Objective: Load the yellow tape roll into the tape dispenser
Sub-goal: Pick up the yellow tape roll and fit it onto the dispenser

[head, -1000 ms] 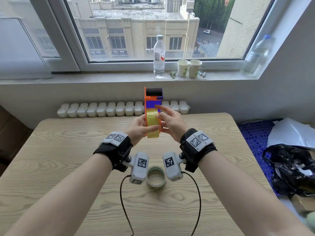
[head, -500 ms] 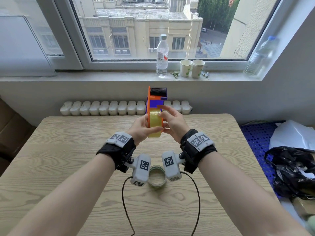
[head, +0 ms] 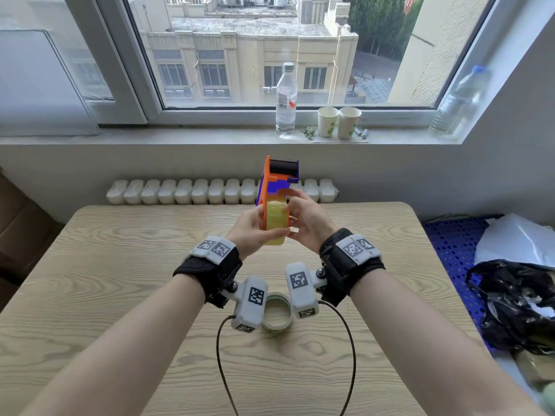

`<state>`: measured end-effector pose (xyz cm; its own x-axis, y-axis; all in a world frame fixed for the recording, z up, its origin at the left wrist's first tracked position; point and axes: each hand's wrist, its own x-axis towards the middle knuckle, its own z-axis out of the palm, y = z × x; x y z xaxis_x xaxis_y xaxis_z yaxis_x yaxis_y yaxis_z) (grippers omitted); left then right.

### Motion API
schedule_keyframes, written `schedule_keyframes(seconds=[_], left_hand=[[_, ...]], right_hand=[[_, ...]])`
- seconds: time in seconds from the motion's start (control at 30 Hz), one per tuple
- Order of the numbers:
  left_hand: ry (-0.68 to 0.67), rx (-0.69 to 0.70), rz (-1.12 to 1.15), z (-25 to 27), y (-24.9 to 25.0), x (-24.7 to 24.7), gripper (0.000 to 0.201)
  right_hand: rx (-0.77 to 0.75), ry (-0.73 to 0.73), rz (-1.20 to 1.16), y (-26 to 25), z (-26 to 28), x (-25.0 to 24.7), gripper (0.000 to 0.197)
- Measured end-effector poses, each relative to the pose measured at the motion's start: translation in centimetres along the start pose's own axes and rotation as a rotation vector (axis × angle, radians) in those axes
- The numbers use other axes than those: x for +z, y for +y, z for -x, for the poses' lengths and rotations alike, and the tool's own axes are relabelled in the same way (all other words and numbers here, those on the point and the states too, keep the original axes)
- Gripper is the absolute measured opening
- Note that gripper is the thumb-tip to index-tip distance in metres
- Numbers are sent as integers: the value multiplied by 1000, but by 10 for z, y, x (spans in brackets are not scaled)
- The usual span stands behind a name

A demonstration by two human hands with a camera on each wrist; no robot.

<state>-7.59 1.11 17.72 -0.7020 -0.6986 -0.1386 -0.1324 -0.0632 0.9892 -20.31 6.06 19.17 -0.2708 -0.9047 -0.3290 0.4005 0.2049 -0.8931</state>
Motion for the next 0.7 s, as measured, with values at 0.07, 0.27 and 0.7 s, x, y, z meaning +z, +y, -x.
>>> schedule_keyframes(seconds=[0.07,0.27,0.7], left_hand=[[-1,3,-6,0,1,0,43],[12,9,33,-3,2,-1,48],[19,31,36,-8,4,-1,40]], right_hand=[[12,1,-20,0,-1,0,43],[20,-11,-86,0,-3,-2,59],[12,21,-80,-5,-8,6,39]])
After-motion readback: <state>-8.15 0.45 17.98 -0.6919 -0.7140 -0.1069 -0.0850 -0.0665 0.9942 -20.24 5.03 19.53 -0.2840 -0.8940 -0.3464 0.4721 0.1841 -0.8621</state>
